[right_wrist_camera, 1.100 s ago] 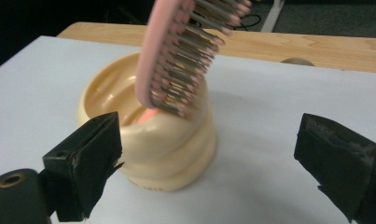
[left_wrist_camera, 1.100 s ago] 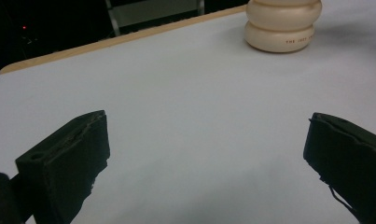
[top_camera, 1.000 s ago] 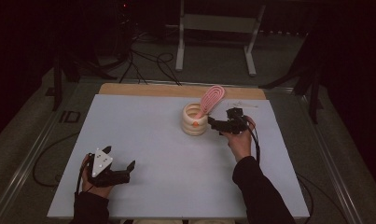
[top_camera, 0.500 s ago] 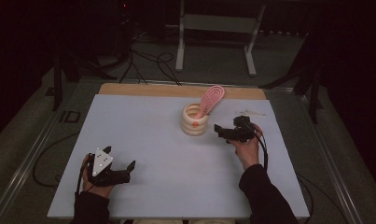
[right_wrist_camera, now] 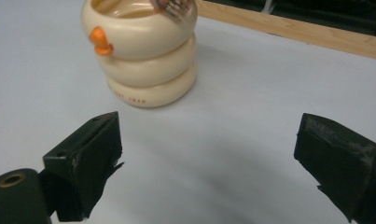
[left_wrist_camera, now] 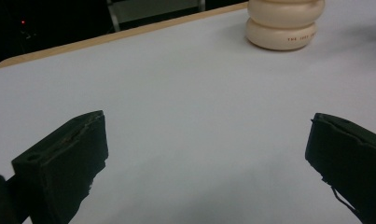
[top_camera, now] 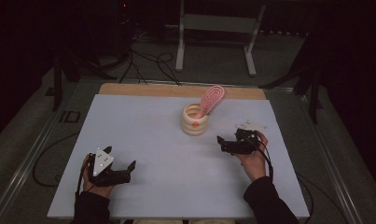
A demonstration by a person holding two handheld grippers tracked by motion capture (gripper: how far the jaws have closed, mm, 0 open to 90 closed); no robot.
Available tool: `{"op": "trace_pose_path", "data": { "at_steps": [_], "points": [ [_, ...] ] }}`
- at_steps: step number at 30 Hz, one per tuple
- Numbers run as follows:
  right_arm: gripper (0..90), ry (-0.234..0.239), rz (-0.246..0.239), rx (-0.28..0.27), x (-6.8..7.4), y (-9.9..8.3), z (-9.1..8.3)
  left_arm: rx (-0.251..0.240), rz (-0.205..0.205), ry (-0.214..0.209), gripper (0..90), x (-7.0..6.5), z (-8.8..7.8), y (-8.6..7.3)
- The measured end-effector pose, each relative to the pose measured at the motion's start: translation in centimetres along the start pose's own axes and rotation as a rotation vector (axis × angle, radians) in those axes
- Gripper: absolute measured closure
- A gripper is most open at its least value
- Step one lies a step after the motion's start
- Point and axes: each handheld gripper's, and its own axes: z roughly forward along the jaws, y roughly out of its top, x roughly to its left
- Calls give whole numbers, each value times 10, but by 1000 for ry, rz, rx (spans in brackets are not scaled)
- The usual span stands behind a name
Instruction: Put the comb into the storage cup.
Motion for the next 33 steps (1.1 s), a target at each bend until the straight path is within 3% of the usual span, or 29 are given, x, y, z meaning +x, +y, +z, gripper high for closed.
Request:
{"op": "trace_pose_path", "data": {
  "at_steps": [5,14,21,23,33],
  "points": [
    [74,-5,-10,-9,2,-8,-7,2,3,-4,3,0,0,0],
    [75,-23,-6,-71,1,-32,-29,-2,-5,-6,3,0,0,0],
    [75,-16,5,-114,0,-41,-38,-13,-17,-5,3,3,-1,0],
    [75,-22,-2,-171,3,-51,-48,-22,-23,-2,3,6,-3,1],
    [78,-42,-26,-262,7,-63,-66,-47,-34,0,3,12,-9,2]
  ]
}}
